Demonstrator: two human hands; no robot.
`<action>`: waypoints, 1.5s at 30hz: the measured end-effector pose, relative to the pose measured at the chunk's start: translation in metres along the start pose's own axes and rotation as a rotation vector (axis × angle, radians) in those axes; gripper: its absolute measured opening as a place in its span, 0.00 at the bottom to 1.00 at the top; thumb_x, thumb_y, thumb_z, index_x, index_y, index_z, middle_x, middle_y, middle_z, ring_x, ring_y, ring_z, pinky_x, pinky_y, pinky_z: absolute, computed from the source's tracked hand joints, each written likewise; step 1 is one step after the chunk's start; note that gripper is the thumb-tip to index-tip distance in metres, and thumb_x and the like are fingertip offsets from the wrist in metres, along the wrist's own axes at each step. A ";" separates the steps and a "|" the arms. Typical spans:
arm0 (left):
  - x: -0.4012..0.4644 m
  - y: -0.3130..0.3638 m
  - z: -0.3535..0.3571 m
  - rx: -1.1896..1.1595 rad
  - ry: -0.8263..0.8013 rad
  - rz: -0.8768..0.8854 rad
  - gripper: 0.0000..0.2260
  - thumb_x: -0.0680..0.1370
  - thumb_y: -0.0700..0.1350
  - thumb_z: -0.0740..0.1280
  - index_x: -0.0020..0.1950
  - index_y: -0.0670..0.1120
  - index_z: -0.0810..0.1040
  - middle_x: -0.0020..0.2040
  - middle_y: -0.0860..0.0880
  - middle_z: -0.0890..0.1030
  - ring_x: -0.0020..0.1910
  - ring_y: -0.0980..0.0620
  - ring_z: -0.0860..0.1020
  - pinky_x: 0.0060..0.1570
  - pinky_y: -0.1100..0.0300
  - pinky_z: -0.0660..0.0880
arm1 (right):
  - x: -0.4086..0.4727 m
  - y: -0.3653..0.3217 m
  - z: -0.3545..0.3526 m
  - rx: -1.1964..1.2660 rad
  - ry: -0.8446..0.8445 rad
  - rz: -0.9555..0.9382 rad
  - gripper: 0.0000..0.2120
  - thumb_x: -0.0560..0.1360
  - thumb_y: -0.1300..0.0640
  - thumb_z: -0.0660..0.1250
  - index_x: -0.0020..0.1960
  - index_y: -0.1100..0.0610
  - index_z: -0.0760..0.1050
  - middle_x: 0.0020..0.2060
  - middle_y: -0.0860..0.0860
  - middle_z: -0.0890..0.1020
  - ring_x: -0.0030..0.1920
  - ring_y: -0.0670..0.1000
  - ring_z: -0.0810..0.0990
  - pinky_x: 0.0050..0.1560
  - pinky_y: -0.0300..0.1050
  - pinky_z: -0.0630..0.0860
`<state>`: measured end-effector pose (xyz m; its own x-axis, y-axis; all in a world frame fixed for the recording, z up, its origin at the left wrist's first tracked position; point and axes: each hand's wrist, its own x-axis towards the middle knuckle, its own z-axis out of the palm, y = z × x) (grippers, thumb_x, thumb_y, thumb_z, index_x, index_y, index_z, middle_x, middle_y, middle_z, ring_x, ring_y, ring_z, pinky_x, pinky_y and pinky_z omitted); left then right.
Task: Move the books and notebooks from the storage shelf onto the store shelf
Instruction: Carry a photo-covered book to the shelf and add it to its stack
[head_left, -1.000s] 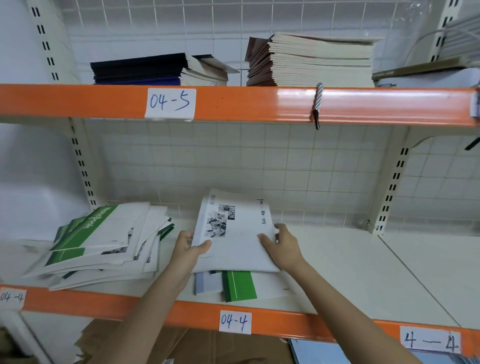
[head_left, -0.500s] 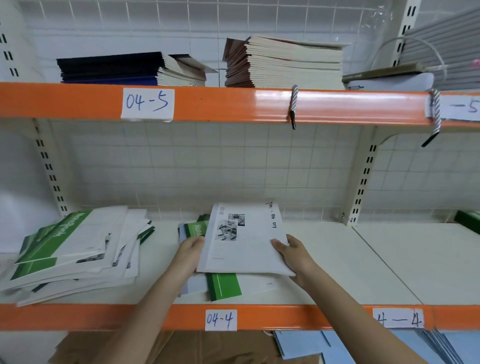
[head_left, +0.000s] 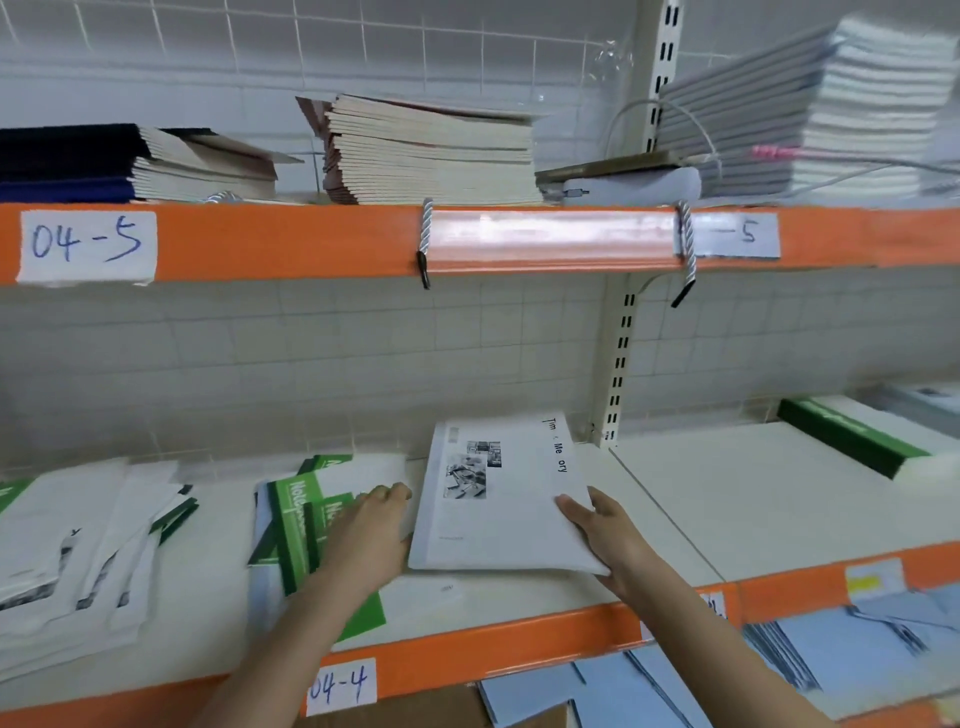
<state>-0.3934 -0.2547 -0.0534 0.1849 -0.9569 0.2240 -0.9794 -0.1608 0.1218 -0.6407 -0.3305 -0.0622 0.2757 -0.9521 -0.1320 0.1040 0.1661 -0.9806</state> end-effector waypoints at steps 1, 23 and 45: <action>0.003 0.008 0.002 0.014 0.002 0.007 0.21 0.75 0.40 0.63 0.68 0.48 0.66 0.63 0.48 0.74 0.59 0.48 0.73 0.51 0.55 0.73 | -0.001 -0.001 -0.009 0.013 0.010 -0.003 0.11 0.79 0.60 0.63 0.60 0.63 0.73 0.46 0.55 0.84 0.42 0.53 0.84 0.37 0.43 0.78; 0.036 0.287 0.060 -0.132 -0.140 0.160 0.18 0.75 0.44 0.65 0.63 0.49 0.66 0.60 0.49 0.73 0.60 0.48 0.73 0.52 0.54 0.72 | -0.062 -0.042 -0.284 0.029 0.171 -0.064 0.08 0.80 0.61 0.62 0.58 0.60 0.75 0.48 0.56 0.84 0.40 0.52 0.83 0.33 0.42 0.78; 0.144 0.511 0.101 -0.309 -0.131 0.320 0.04 0.79 0.47 0.58 0.50 0.48 0.67 0.52 0.46 0.74 0.53 0.45 0.75 0.54 0.49 0.73 | -0.024 -0.079 -0.489 0.053 0.317 -0.068 0.10 0.79 0.59 0.63 0.59 0.60 0.75 0.44 0.54 0.84 0.36 0.51 0.83 0.30 0.41 0.77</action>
<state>-0.8754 -0.4991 -0.0561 -0.1535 -0.9723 0.1760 -0.9121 0.2080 0.3533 -1.1230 -0.4467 -0.0523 -0.0438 -0.9926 -0.1129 0.1636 0.1043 -0.9810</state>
